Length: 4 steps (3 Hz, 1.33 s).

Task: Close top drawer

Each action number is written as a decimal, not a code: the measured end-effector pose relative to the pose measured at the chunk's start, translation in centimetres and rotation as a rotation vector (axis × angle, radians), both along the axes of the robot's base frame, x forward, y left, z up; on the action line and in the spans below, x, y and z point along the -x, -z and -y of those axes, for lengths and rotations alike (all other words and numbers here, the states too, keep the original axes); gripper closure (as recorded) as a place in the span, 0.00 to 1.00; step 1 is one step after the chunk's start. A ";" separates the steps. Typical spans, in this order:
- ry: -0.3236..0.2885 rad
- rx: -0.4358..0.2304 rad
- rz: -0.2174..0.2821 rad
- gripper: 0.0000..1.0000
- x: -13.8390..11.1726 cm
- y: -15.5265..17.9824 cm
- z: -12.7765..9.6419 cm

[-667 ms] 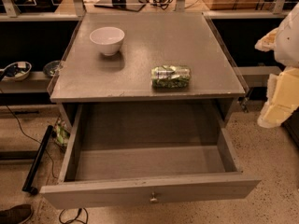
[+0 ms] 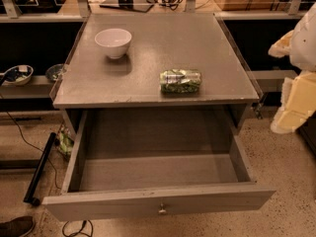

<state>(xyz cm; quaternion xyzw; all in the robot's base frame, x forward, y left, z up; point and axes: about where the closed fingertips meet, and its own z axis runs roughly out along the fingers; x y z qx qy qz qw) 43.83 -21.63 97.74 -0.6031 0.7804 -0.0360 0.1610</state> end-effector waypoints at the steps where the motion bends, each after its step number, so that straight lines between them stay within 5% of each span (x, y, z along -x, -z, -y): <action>1: 0.000 0.000 0.000 0.33 0.0 0.0 0.0; 4: 0.000 0.000 0.000 1.00 0.0 0.0 0.0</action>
Offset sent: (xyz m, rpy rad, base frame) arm 0.0000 0.0000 0.0000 0.0000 0.0000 0.0000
